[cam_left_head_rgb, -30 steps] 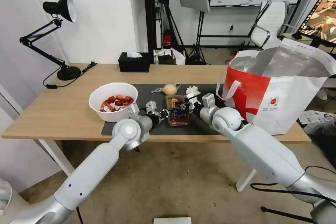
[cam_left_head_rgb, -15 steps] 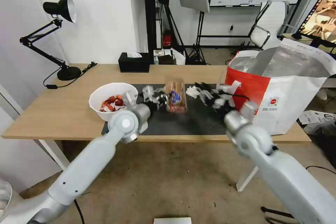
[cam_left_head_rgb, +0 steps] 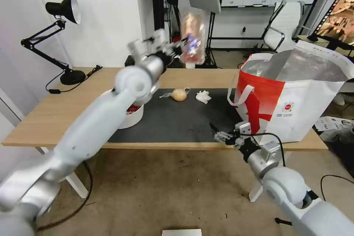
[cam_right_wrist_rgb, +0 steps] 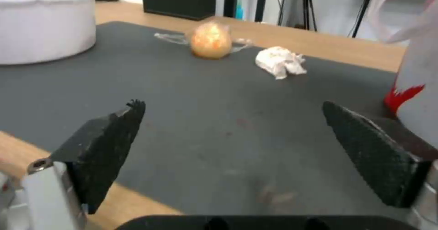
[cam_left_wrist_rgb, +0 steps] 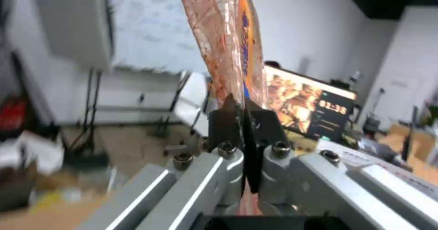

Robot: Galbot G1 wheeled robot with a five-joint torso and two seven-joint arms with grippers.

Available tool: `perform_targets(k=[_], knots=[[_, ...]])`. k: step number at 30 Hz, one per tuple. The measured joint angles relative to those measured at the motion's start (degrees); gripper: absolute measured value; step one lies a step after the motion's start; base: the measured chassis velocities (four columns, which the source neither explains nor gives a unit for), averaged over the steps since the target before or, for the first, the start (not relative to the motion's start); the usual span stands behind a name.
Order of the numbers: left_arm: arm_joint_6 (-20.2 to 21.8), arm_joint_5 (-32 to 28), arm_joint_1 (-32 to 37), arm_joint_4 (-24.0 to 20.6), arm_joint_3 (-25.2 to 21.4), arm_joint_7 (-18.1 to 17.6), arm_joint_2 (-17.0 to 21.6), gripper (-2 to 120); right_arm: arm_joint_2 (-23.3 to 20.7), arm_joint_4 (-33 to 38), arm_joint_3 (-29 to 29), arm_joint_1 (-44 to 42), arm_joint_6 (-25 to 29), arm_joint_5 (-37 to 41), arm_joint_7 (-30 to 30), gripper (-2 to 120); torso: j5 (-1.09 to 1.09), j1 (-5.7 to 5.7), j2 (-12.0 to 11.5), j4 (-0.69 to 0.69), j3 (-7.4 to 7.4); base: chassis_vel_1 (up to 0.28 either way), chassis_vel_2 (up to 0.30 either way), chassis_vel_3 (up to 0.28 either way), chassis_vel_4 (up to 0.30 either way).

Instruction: Pick up the trash from the table and place it into the takeout bag.

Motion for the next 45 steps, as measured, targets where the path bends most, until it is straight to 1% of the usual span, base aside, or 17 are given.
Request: perform_targets(k=[5, 6, 10, 13, 14, 16, 20, 24, 28, 30, 31, 34, 40, 41, 42, 44, 45], knots=[[-1.76, 7.12, -6.16, 7.52, 7.46, 3.65, -7.42, 0, 1.01, 0.97, -0.42, -0.94, -1.02, -1.95, 0.02, 100, 0.01, 0.0, 0.0, -0.02, -0.01, 0.0, 0.0, 0.0, 0.0], [-2.48, 11.42, -7.53, 11.31, 10.28, 6.67, -10.2, 0, 1.14, 1.23, -0.39, -1.39, -1.14, -2.29, -0.02, 100, 0.01, 0.0, 0.0, -0.01, 0.0, 0.0, 0.0, 0.0, 0.0], [-2.9, 14.79, -8.36, 14.7, 12.27, 9.43, -12.25, 0, 1.19, 1.44, -0.06, -2.09, -1.16, -2.64, -0.02, 100, 0.01, 0.0, -0.01, -0.01, 0.0, 0.0, 0.0, 0.0, 0.0], [-2.93, 18.46, -9.3, 17.64, 14.51, 16.38, -14.03, 0, 1.32, 2.11, 0.81, -3.51, -1.14, -3.06, -0.27, 100, 0.0, 0.0, -0.01, -0.01, 0.0, 0.0, 0.0, 0.0, 0.0], [-2.93, 18.46, -9.3, 17.64, 14.51, 16.38, -14.03, 0, 1.32, 2.11, 0.81, -3.51, -1.14, -3.06, -0.27, 100, 0.0, 0.0, -0.01, -0.01, 0.0, 0.0, 0.0, 0.0, 0.0], [-2.52, 19.76, -9.84, 18.27, 16.03, 20.83, -13.99, 0, 1.53, 2.15, 1.3, -4.23, -1.04, -3.49, -0.7, 100, -0.01, 0.0, -0.01, -0.01, 0.0, 0.0, 0.0, 0.0, 0.0], [-2.06, 20.43, -10.39, 18.81, 17.73, 24.15, -13.72, 0, 1.98, 2.15, 1.42, -4.57, -0.96, -3.58, -0.95, 100, -0.02, 0.0, -0.01, 0.01, 0.0, 0.0, 0.0, 0.0, 0.0], [-2.19, 20.96, -10.44, 19.02, 18.81, 24.93, -13.47, 0, 2.2, 2.49, 1.42, -4.77, -0.96, -3.48, -1.12, 100, -0.02, 0.0, -0.01, 0.0, 0.0, 0.0, 0.0, 0.0, 0.0], [-2.57, 21.37, -10.37, 18.81, 19.07, 23.85, -13.29, 0, 2.23, 2.69, 1.72, -4.95, -0.97, -3.32, -1.18, 100, -0.02, 0.0, -0.01, 0.02, 0.0, 0.0, 0.0, 0.0, 0.0], [-2.79, 21.31, -10.25, 18.14, 19.14, 22.44, -13.21, 10, 2.04, 3.13, 2.37, -5.38, -0.99, -3.09, -1.22, 100, -0.02, 0.0, -0.01, 0.01, 0.0, 0.0, 0.0, 0.0, 0.0], [-2.79, 21.31, -10.25, 18.14, 19.14, 22.44, -13.21, 10, 2.04, 3.13, 2.37, -5.38, -0.99, -3.09, -1.22, 100, -0.02, 0.0, -0.01, 0.01, 0.0, 0.0, 0.0, 0.0, 0.0], [-2.88, 20.26, -10.37, 16.66, 19.26, 21.83, -13.1, 27, 1.53, 3.83, 3.6, -6.12, -1.18, -2.1, -1.25, 100, -0.02, 0.0, -0.01, -0.01, 0.0, 0.0, 0.0, 0.0, 0.0], [-3.0, 19.53, -9.87, 14.96, 18.69, 21.36, -12.82, 48, 0.93, 4.48, 5.82, -6.31, -1.86, -0.82, -1.18, 100, -0.02, 0.0, -0.01, 0.0, 0.0, 0.0, 0.0, 0.0, 0.0], [-3.0, 19.53, -9.87, 14.96, 18.69, 21.36, -12.82, 48, 0.93, 4.48, 5.82, -6.31, -1.86, -0.82, -1.18, 100, -0.02, 0.0, -0.01, 0.0, 0.0, 0.0, 0.0, 0.0, 0.0], [-3.02, 19.13, -9.43, 13.78, 18.29, 21.0, -12.09, 55, 0.96, 5.17, 7.01, -7.12, -1.93, -0.48, -1.18, 100, -0.01, 0.0, -0.01, -0.01, 0.0, 0.0, 0.0, 0.0, 0.0], [-3.01, 18.84, -8.95, 12.1, 17.91, 20.58, -11.03, 59, 1.08, 5.9, 8.13, -8.09, -1.93, -0.27, -1.17, 100, -0.02, 0.0, -0.01, -0.01, 0.0, 0.0, 0.0, 0.0, 0.0], [-2.97, 18.51, -7.62, 8.13, 17.09, 19.64, -8.25, 67, 1.29, 7.06, 9.44, -9.43, -1.93, 0.03, -1.17, 100, -0.02, 0.0, -0.01, -0.04, -0.01, 0.0, 0.0, 0.0, 0.0]])
